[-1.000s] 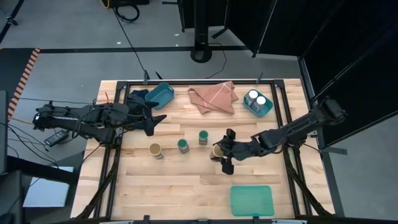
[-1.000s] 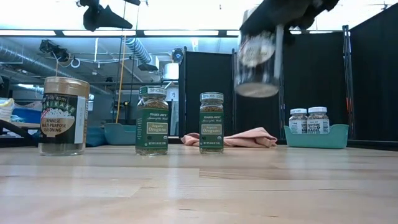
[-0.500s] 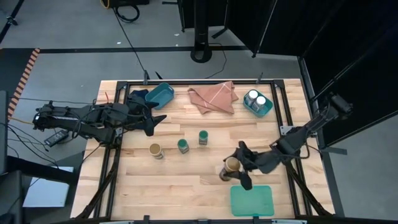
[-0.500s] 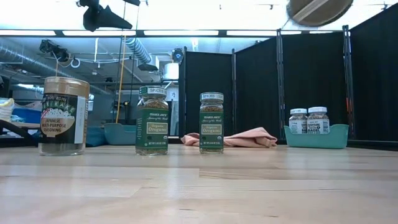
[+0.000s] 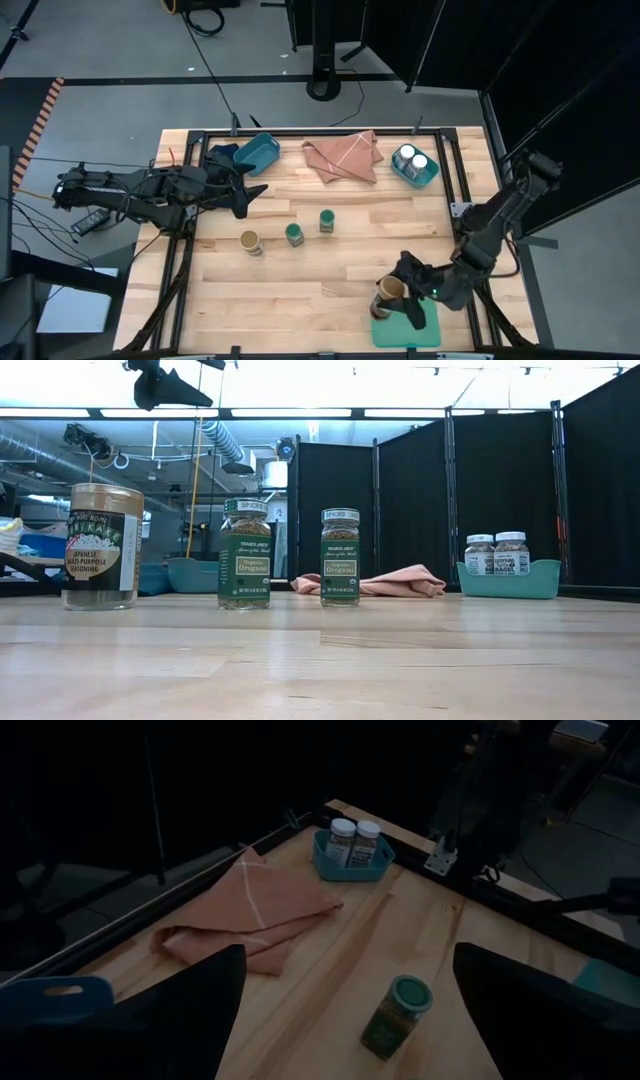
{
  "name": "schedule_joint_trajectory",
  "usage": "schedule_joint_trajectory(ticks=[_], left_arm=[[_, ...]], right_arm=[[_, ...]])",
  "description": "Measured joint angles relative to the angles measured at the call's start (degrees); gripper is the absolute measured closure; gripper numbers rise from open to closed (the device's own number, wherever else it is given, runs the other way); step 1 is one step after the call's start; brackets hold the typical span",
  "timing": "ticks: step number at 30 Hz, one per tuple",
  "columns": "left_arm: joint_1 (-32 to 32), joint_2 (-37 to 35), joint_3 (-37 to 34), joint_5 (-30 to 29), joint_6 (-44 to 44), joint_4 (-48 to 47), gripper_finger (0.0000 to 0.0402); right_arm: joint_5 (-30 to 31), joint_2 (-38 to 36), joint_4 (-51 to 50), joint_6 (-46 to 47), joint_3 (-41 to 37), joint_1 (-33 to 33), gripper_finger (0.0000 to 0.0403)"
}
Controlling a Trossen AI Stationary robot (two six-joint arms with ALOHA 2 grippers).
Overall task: Sort spices by type
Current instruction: Put the right gold seasoning bottle into the light green bin
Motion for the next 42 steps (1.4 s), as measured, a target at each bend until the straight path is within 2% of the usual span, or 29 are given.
schedule_joint_trajectory(ticks=[5, 13, 19, 27, 42], left_arm=[[0.0, 0.0, 0.0, -0.1, 0.0, 0.0, 0.0039], [0.0, 0.3, 0.0, -0.8, 0.1, 0.0, 0.0039], [0.0, 1.0, 0.0, -0.9, -0.1, 0.1, 0.0039], [0.0, 1.5, 0.0, -0.9, -0.5, 0.0, 0.0039], [0.0, 1.5, 0.0, -1.1, -0.8, 0.0, 0.0039]], right_arm=[[0.0, 0.0, -3.9, 8.0, 0.0, 3.5, 0.0121], [-0.1, 0.1, -12.1, 15.3, 0.0, 6.4, 0.0121], [-1.5, 2.1, -12.0, 16.2, 0.0, 6.8, 0.0121], [-8.6, 9.0, -12.9, 18.0, 1.1, 7.1, 0.0121], [-4.1, 16.2, -31.2, 19.2, 11.3, 9.2, 0.0121]])
